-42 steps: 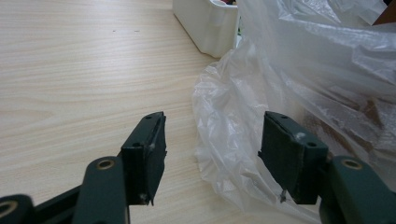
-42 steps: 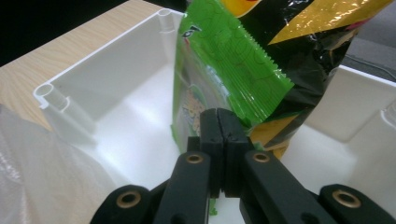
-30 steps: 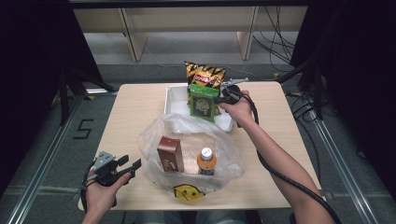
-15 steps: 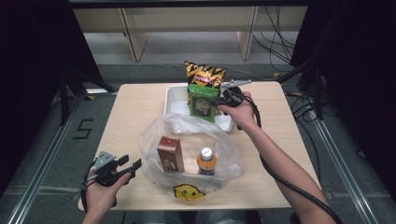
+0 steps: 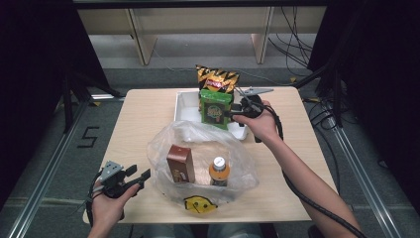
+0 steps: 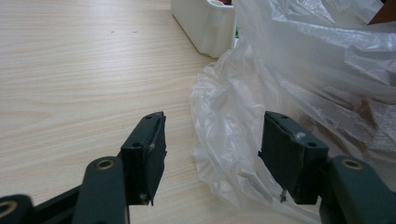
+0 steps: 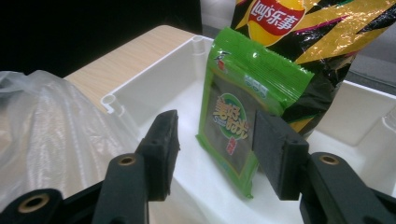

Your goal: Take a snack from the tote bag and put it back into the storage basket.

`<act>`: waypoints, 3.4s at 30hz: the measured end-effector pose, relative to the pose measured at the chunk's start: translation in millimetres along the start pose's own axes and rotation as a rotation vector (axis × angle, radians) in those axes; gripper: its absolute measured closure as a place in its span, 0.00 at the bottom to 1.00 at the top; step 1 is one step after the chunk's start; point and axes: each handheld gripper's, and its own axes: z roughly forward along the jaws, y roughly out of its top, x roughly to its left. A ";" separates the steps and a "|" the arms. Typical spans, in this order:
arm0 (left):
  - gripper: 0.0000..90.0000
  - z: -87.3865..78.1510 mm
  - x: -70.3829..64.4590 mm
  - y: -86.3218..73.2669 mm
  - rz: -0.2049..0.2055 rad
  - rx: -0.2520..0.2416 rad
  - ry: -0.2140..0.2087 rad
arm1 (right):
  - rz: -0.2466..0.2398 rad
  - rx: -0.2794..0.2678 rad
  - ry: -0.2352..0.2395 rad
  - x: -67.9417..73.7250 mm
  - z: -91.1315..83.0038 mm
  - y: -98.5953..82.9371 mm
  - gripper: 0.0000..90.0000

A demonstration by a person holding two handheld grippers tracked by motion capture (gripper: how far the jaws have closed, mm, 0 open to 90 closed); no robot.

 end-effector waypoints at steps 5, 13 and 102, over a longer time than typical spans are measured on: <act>0.44 -0.6 -0.5 0.1 0.002 0.001 0.001 | -0.011 -0.032 0.009 4.5 -9.6 -5.0 0.50; 0.44 -0.8 -0.9 0.1 0.002 0.000 0.004 | 0.018 -0.024 0.033 15.4 -29.8 -8.4 0.41; 0.44 0.6 -3.0 -2.9 0.012 0.011 0.001 | -0.163 0.069 0.313 102.2 -39.7 -118.1 0.33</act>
